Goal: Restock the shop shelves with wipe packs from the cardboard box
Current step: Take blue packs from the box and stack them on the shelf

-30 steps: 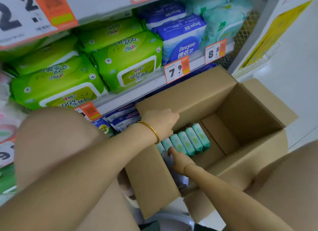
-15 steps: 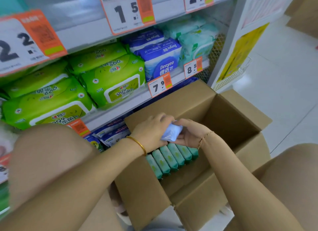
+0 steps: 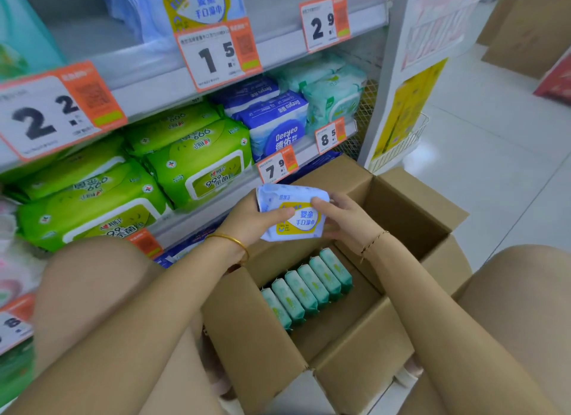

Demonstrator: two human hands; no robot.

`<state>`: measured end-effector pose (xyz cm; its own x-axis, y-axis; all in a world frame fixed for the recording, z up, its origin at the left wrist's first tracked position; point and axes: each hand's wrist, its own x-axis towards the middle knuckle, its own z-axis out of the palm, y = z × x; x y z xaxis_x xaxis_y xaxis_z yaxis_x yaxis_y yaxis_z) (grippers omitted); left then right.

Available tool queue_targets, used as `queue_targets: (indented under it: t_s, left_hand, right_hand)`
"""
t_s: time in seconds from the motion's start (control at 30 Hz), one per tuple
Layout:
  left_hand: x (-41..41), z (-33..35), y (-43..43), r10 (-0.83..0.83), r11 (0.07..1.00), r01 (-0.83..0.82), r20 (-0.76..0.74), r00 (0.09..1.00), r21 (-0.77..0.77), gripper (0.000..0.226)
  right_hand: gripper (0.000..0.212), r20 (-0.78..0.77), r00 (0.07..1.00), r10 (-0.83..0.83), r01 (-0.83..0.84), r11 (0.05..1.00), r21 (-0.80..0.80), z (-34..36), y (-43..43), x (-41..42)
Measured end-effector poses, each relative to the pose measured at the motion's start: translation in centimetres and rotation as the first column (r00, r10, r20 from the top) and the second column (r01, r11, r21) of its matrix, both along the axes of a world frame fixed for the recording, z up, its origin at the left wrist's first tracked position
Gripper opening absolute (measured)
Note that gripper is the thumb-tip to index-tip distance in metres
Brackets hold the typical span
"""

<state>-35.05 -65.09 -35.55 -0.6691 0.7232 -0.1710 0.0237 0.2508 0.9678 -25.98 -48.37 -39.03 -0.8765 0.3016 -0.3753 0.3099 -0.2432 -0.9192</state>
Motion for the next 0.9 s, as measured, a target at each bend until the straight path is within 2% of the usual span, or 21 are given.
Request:
queue_targets:
  t_s: [0.07,0.2,0.33,0.47,0.53,0.63,0.73,0.8,0.9]
  left_hand:
    - [0.1,0.2,-0.2,0.047,0.998,-0.051,0.077,0.996,0.048,0.021]
    - [0.5,1.5,-0.5,0.088,0.989,-0.115,0.268,0.959,0.088,0.013]
    - [0.6,3.4,-1.1,0.105,0.977,-0.151,0.278,0.955,0.150,0.015]
    - [0.9,5.1,-1.7,0.114,0.969,-0.171,0.293,0.949,0.177,0.015]
    - [0.7,6.6,-2.1,0.103,0.970,-0.161,0.292,0.951,0.181,0.015]
    - [-0.6,10.6,-2.6,0.040,0.974,-0.075,0.164,0.986,0.213,0.026]
    - [-2.9,15.4,-3.1,0.074,0.951,-0.050,-0.066,0.995,0.306,0.034]
    - [-4.4,18.3,-3.2,0.169,0.951,-0.092,-0.245,0.955,0.296,0.043]
    - [-7.4,21.1,-3.1,0.335,0.933,-0.227,-0.443,0.832,0.281,0.060]
  right_hand:
    - [0.054,-0.041,0.999,0.028,-0.030,0.999,-0.029,0.4,0.1,0.1]
    - [0.054,-0.125,0.991,0.044,-0.045,0.999,-0.008,1.8,0.4,0.1]
    - [0.077,-0.233,0.971,0.059,-0.072,0.996,-0.046,4.0,0.8,-0.2]
    - [0.054,-0.274,0.957,0.092,-0.099,0.995,-0.014,5.9,0.6,-0.5]
    - [0.053,-0.293,0.953,0.072,-0.078,0.997,-0.011,7.2,0.3,-1.1]
    - [0.047,-0.371,0.927,0.050,-0.027,0.997,0.067,11.0,0.1,-2.9]
    - [0.041,-0.491,0.869,0.051,0.033,0.987,0.160,15.9,0.0,-5.6]
    - [0.045,-0.554,0.831,0.052,0.093,0.969,0.230,19.0,-0.3,-7.4]
    - [0.043,-0.626,0.779,0.039,0.241,0.903,0.356,22.3,-0.9,-10.1]
